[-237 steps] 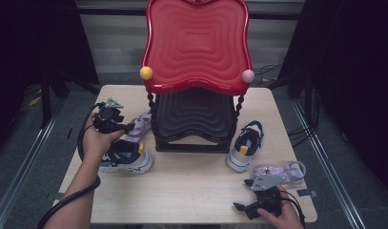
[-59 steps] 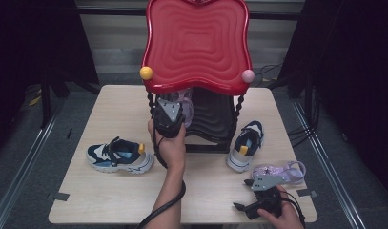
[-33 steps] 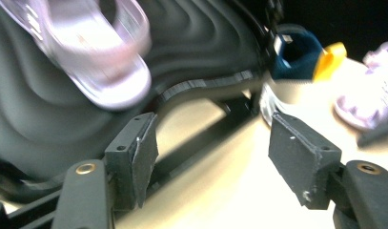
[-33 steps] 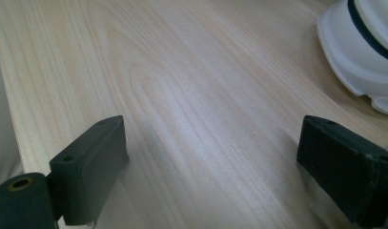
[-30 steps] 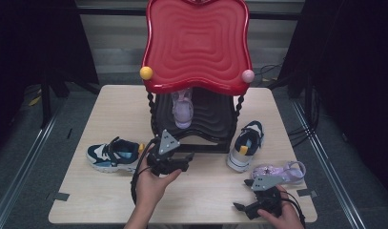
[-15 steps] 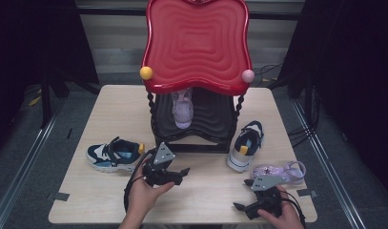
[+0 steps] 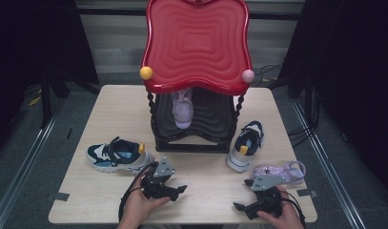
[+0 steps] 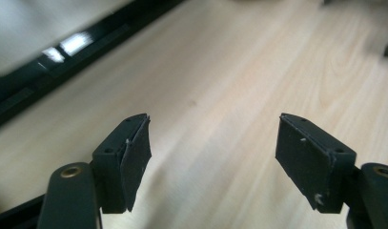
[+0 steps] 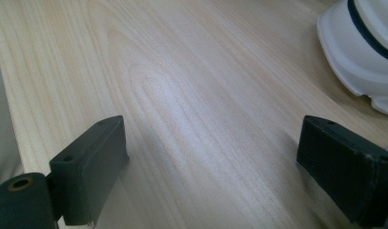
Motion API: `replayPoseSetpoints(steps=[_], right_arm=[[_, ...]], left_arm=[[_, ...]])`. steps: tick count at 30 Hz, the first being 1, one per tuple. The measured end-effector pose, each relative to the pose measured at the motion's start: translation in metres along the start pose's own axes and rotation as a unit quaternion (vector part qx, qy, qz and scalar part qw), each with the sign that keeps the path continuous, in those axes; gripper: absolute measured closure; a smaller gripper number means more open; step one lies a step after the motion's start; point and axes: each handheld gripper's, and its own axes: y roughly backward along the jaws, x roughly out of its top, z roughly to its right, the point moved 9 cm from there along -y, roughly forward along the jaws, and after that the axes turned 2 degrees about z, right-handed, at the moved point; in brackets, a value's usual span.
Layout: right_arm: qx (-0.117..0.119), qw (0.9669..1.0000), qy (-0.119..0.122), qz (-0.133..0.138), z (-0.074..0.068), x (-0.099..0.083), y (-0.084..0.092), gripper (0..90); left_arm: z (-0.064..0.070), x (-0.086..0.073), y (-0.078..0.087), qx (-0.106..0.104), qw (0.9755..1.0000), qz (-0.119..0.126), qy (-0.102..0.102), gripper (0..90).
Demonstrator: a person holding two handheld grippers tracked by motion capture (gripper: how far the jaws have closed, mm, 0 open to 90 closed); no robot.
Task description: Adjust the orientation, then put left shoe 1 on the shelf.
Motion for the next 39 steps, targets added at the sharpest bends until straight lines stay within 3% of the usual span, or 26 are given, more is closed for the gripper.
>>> replayPoseSetpoints(steps=[3, 8, 17, 23, 31, 39], right_arm=[[0.0, 1.0, 0.002, -0.001, 0.0, 0.0, 0.0, 9.1], [0.0, 1.0, 0.002, 0.0, 0.0, 0.0, 0.0, 9.1], [-0.002, 1.0, 0.001, -0.008, 0.001, 0.0, 0.002, 12.9], [0.001, 0.9994, 0.019, -0.03, -0.001, 0.0, 0.008, 13.8], [0.022, 0.9987, 0.011, -0.045, -0.002, 0.003, 0.022, 20.3], [0.015, 0.9981, 0.009, -0.059, 0.006, -0.002, 0.043, 27.4]], left_arm=[[0.001, -0.012, -0.001, 0.0, 0.9998, -0.017, -0.01, 26.6], [-0.001, -0.022, -0.001, 0.0, 0.9996, -0.019, -0.019, 25.9], [0.0, -0.025, -0.003, 0.002, 0.9993, -0.002, -0.036, 20.1], [0.0, -0.024, -0.004, 0.0, 0.9993, 0.0, -0.037, 18.5], [0.0, -0.024, -0.004, -0.001, 0.9993, 0.0, -0.039, 17.7], [-0.001, -0.024, -0.004, -0.004, 0.9993, 0.001, -0.036, 17.5]])
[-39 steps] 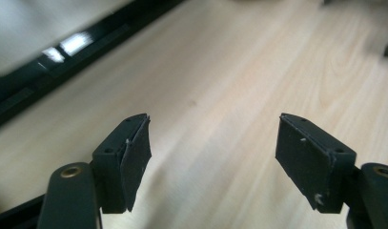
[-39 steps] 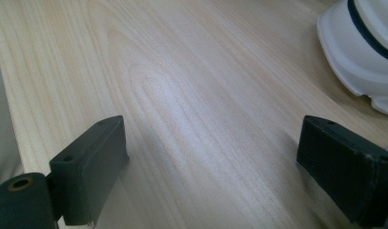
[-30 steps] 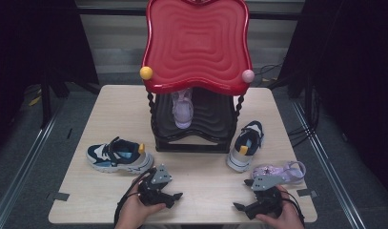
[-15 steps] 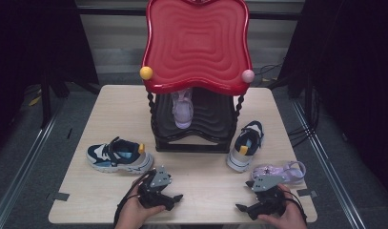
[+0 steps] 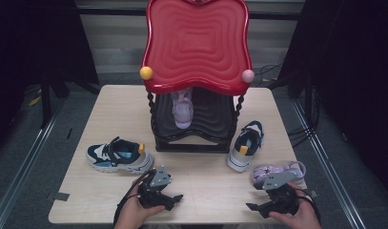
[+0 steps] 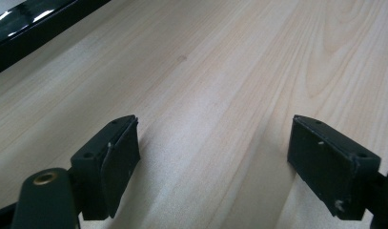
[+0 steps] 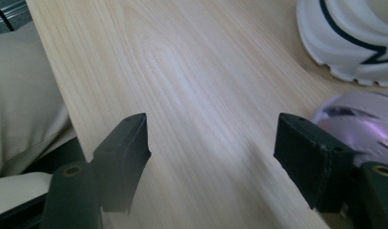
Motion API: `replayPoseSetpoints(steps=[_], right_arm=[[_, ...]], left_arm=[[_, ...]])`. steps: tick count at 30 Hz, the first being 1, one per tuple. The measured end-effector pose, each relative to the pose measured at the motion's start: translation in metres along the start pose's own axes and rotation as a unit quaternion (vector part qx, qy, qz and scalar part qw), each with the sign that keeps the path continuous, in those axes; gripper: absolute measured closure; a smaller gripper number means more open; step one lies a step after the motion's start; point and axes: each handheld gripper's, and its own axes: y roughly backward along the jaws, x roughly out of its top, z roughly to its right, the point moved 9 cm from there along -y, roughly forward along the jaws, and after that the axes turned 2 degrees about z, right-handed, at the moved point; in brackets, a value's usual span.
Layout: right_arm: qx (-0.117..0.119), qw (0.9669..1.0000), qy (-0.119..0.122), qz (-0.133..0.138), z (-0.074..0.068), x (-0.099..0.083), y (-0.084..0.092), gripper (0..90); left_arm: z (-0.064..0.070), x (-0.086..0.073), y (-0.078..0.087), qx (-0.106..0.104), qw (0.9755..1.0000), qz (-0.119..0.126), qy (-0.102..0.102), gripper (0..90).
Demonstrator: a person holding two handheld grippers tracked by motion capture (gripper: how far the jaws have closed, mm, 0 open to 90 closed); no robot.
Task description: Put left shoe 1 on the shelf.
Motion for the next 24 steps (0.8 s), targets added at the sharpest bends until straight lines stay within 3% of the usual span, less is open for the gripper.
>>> replayPoseSetpoints(steps=[6, 9, 17, 24], right_arm=[[-0.009, 0.9999, 0.001, -0.009, 0.006, -0.004, 0.019, 28.5], [-0.021, 0.9996, 0.013, -0.016, 0.011, -0.002, 0.029, 28.7], [-0.064, 0.9976, 0.013, -0.023, 0.042, 0.004, 0.06, 28.6], [-0.1, 0.9943, 0.015, -0.036, 0.067, 0.005, 0.071, 27.4]], left_arm=[[0.0, 0.0, 0.0, 0.001, 1.0, -0.001, -0.002, 17.3], [0.0, 0.0, 0.0, 0.002, 1.0, -0.002, -0.002, 17.3], [0.0, 0.0, 0.0, 0.002, 1.0, -0.002, -0.002, 17.3], [0.0, 0.0, 0.0, 0.002, 1.0, -0.003, -0.003, 17.2]])
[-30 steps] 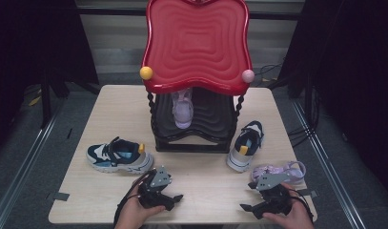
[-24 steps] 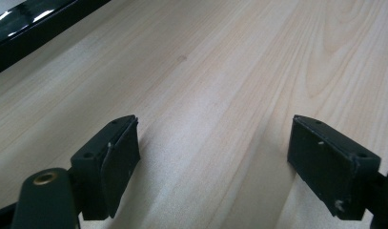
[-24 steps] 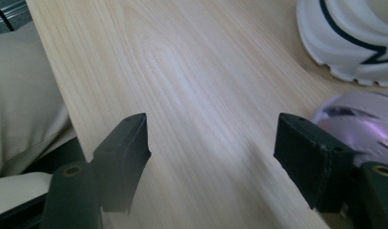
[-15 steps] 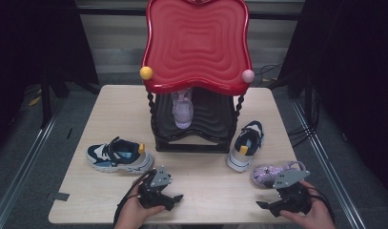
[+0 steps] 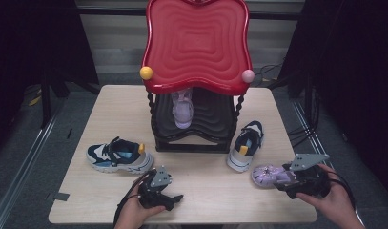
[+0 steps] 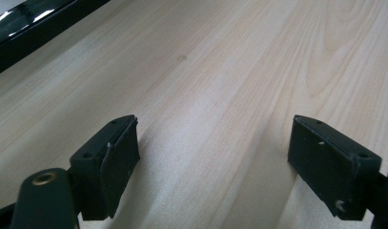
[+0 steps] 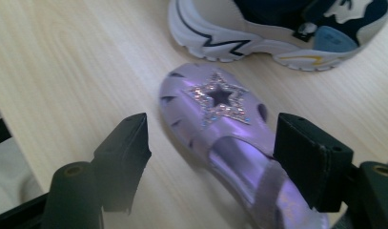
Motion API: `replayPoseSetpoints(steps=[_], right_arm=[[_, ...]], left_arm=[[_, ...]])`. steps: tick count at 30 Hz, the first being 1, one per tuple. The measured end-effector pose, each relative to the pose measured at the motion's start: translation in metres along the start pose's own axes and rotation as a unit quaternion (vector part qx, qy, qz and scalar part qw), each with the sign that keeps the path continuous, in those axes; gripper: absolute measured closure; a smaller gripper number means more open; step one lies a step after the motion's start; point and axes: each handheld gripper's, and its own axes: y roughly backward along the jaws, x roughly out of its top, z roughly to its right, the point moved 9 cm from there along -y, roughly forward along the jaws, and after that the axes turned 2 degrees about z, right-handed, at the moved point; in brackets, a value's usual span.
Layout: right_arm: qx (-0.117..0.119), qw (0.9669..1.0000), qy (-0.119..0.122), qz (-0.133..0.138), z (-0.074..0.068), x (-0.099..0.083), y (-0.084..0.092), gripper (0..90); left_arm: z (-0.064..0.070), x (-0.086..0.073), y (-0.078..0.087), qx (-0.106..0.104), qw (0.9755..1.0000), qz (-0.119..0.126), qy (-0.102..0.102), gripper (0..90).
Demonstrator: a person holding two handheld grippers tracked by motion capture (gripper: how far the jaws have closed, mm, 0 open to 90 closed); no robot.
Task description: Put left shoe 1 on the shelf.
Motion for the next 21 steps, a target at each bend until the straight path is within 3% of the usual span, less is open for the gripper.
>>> replayPoseSetpoints(steps=[4, 9, 13, 21], right_arm=[[-0.013, 0.9998, -0.017, -0.004, 0.011, -0.007, -0.001, 26.9], [-0.013, 0.9992, -0.036, -0.014, 0.015, -0.019, -0.004, 27.0], [-0.017, 0.9991, -0.03, -0.025, 0.016, -0.026, -0.008, 27.0], [-0.021, 0.9988, -0.039, -0.022, 0.019, -0.028, -0.011, 30.0]], left_arm=[[0.0, 0.0, 0.0, 0.0, 1.0, 0.001, 0.002, 16.9], [0.0, 0.0, 0.0, 0.0, 1.0, 0.001, 0.002, 16.7], [0.0, 0.0, 0.0, 0.0, 1.0, 0.001, 0.002, 16.7], [0.0, 0.0, 0.0, 0.001, 1.0, 0.0, 0.002, 16.6]])
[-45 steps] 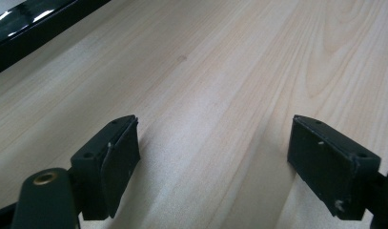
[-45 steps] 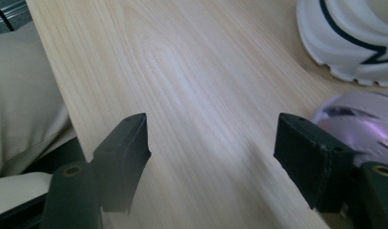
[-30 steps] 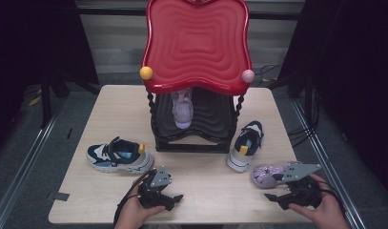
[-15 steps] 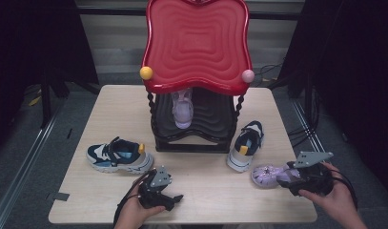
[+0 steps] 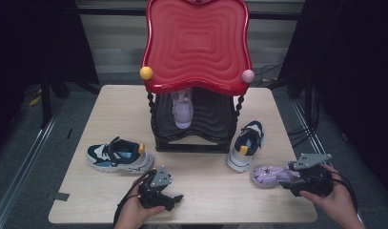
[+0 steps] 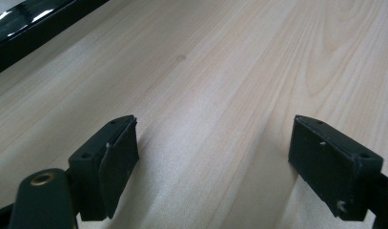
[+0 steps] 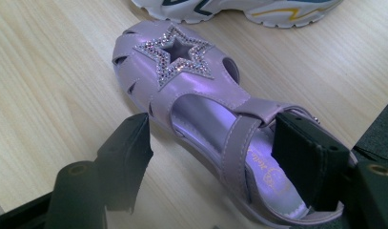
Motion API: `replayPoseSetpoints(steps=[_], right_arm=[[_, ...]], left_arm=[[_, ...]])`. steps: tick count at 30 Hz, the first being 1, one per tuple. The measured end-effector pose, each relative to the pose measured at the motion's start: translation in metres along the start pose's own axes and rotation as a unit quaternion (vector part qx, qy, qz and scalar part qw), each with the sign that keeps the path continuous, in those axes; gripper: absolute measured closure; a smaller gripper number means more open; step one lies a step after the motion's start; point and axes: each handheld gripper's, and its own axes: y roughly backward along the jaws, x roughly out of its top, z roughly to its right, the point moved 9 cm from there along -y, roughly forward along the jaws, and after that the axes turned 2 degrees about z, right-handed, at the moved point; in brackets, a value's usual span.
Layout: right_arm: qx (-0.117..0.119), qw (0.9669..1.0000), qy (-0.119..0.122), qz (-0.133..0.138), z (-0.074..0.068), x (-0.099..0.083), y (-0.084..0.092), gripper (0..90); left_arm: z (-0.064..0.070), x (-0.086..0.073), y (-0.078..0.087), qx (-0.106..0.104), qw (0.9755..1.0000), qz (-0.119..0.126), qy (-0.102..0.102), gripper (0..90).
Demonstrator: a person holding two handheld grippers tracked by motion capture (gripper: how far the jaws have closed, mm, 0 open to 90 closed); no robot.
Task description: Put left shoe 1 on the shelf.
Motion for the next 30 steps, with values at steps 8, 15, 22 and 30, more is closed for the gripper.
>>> replayPoseSetpoints(steps=[8, 15, 22, 30], right_arm=[[0.001, 0.9994, 0.027, -0.02, -0.005, -0.008, -0.007, 55.7], [0.013, 0.9998, 0.014, 0.001, -0.008, -0.007, 0.004, 77.8], [0.037, 0.998, 0.014, 0.049, -0.022, 0.004, 0.015, 82.2], [0.069, 0.9937, 0.021, 0.086, -0.043, 0.019, 0.024, 83.3]], left_arm=[[0.0, 0.0, 0.0, 0.0, 1.0, -0.002, 0.0, 16.5], [0.0, 0.0, 0.0, -0.001, 1.0, 0.0, 0.001, 16.5], [0.0, 0.0, 0.0, 0.0, 1.0, -0.002, 0.0, 16.5], [0.0, 0.0, 0.0, -0.002, 1.0, 0.001, 0.0, 16.5]])
